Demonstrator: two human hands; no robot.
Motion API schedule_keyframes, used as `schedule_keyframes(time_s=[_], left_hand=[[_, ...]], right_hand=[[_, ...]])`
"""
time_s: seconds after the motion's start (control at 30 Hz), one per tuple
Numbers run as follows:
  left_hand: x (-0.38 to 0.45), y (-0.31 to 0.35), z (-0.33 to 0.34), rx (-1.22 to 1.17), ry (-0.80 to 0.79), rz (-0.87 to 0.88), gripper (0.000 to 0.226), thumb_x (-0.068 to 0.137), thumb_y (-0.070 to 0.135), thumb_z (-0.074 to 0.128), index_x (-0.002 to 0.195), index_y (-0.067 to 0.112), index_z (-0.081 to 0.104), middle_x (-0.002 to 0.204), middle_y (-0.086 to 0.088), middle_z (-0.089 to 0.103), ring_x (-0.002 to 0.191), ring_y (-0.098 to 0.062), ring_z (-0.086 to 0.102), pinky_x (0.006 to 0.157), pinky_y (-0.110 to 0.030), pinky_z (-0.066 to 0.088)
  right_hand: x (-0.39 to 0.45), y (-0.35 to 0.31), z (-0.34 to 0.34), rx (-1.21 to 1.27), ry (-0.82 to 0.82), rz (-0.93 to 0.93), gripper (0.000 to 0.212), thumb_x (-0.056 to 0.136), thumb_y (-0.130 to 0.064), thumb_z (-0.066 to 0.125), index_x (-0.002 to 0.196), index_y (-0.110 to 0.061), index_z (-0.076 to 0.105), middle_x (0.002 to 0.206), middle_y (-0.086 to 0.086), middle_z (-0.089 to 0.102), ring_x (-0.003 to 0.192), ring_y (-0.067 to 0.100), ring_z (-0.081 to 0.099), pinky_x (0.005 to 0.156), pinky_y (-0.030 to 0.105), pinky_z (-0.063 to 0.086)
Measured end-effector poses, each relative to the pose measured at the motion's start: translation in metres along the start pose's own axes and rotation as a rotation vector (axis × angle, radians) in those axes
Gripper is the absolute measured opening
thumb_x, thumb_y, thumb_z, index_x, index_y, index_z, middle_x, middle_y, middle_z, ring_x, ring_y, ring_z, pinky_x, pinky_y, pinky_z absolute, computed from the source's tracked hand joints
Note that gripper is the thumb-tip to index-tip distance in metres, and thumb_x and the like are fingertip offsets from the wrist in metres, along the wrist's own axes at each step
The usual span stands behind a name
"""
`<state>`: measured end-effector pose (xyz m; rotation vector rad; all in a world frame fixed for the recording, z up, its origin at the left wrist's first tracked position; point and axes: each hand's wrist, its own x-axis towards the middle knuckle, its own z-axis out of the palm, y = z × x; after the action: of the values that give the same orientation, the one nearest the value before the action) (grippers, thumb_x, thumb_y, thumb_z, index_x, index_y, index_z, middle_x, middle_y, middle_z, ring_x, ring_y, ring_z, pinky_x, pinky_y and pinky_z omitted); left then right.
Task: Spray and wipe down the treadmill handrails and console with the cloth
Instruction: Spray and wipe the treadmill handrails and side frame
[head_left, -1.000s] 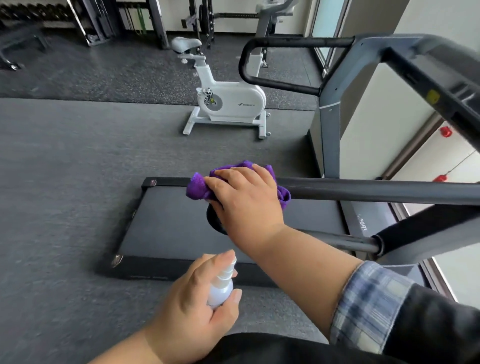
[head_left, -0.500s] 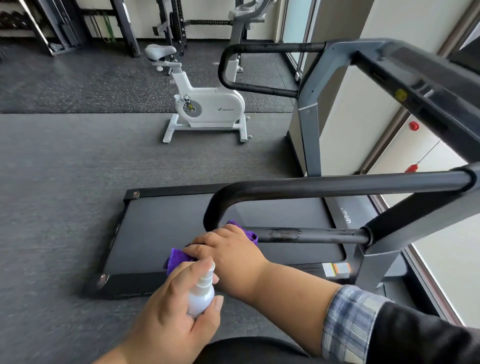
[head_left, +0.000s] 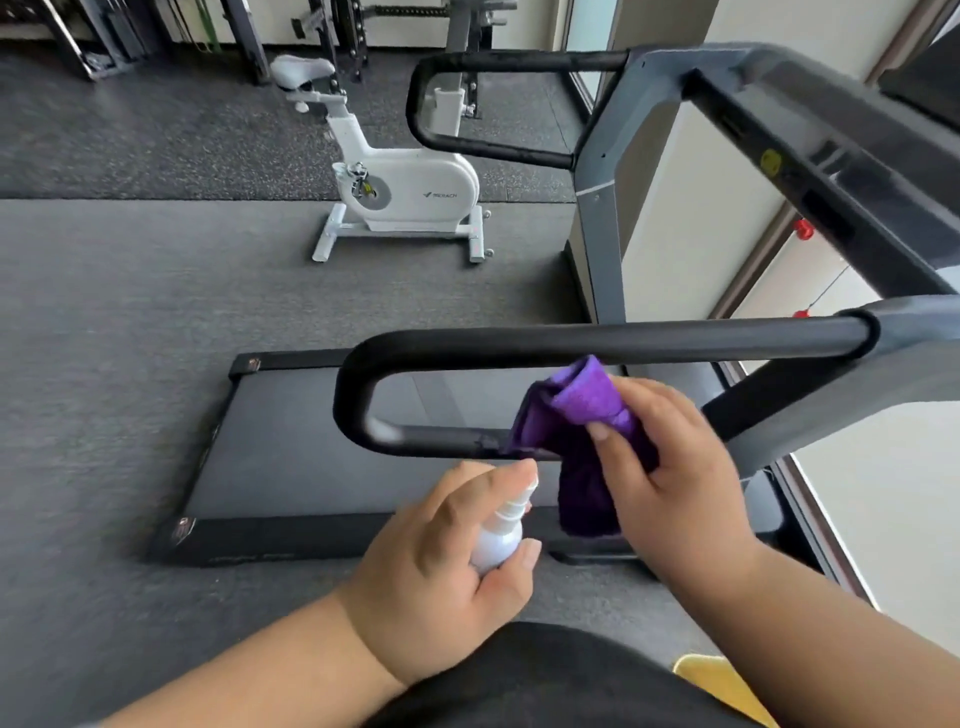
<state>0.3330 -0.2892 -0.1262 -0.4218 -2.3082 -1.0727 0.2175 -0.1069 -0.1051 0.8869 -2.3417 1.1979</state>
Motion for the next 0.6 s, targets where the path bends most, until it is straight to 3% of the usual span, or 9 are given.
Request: schedule_keyframes(time_s=[0.1, 0.2, 0.27, 0.37, 0.47, 0.6], left_hand=[[-0.003, 0.004, 0.012, -0.006, 0.013, -0.056, 0.057, 0.093, 0.028, 0.059, 0.141, 0.029, 0.029, 0.105, -0.006, 0.062, 0.081, -0.018, 0.063, 0.069, -0.036, 0.054], [-0.005, 0.005, 0.015, 0.0, 0.027, -0.083, 0.058, 0.092, 0.026, 0.061, 0.141, 0.03, 0.03, 0.105, -0.005, 0.062, 0.081, -0.016, 0.063, 0.071, -0.034, 0.053], [-0.006, 0.003, 0.013, 0.012, 0.03, -0.103, 0.054, 0.096, 0.032, 0.057, 0.142, 0.03, 0.028, 0.105, -0.006, 0.062, 0.081, -0.018, 0.062, 0.07, -0.036, 0.053], [-0.012, -0.002, 0.006, 0.031, 0.047, -0.133, 0.056, 0.096, 0.03, 0.057, 0.143, 0.028, 0.028, 0.107, -0.004, 0.061, 0.083, -0.017, 0.061, 0.073, -0.036, 0.052], [-0.02, -0.008, -0.005, 0.044, 0.071, -0.149, 0.059, 0.093, 0.026, 0.06, 0.143, 0.027, 0.029, 0.109, -0.001, 0.059, 0.088, -0.011, 0.06, 0.078, -0.03, 0.052], [-0.026, -0.015, -0.02, 0.059, 0.102, -0.174, 0.06, 0.089, 0.024, 0.061, 0.141, 0.029, 0.031, 0.11, 0.004, 0.057, 0.099, 0.006, 0.055, 0.087, -0.016, 0.046]], right_hand=[[0.015, 0.006, -0.016, 0.031, 0.188, 0.083, 0.036, 0.096, -0.022, 0.057, 0.131, -0.025, 0.062, 0.119, -0.023, 0.056, 0.118, -0.014, 0.044, 0.1, 0.006, 0.031], [0.036, 0.009, -0.017, -0.007, 0.326, 0.077, 0.037, 0.097, -0.017, 0.057, 0.134, -0.021, 0.061, 0.127, -0.008, 0.056, 0.122, -0.009, 0.041, 0.106, 0.015, 0.032], [0.049, 0.009, -0.008, -0.098, 0.282, 0.041, 0.039, 0.097, -0.018, 0.058, 0.136, -0.023, 0.061, 0.132, -0.003, 0.056, 0.124, 0.004, 0.046, 0.109, 0.03, 0.036], [0.054, 0.01, 0.02, -0.416, 0.063, -0.054, 0.044, 0.094, -0.023, 0.063, 0.138, -0.03, 0.06, 0.14, 0.002, 0.055, 0.126, 0.031, 0.047, 0.108, 0.051, 0.032], [0.049, 0.01, 0.044, -0.503, 0.002, -0.115, 0.051, 0.089, -0.02, 0.067, 0.138, -0.03, 0.06, 0.143, 0.004, 0.055, 0.129, 0.032, 0.042, 0.108, 0.057, 0.03], [0.05, -0.009, 0.08, -0.502, 0.004, -0.241, 0.054, 0.084, -0.02, 0.066, 0.136, -0.032, 0.061, 0.141, 0.003, 0.056, 0.125, 0.031, 0.046, 0.108, 0.054, 0.03]])
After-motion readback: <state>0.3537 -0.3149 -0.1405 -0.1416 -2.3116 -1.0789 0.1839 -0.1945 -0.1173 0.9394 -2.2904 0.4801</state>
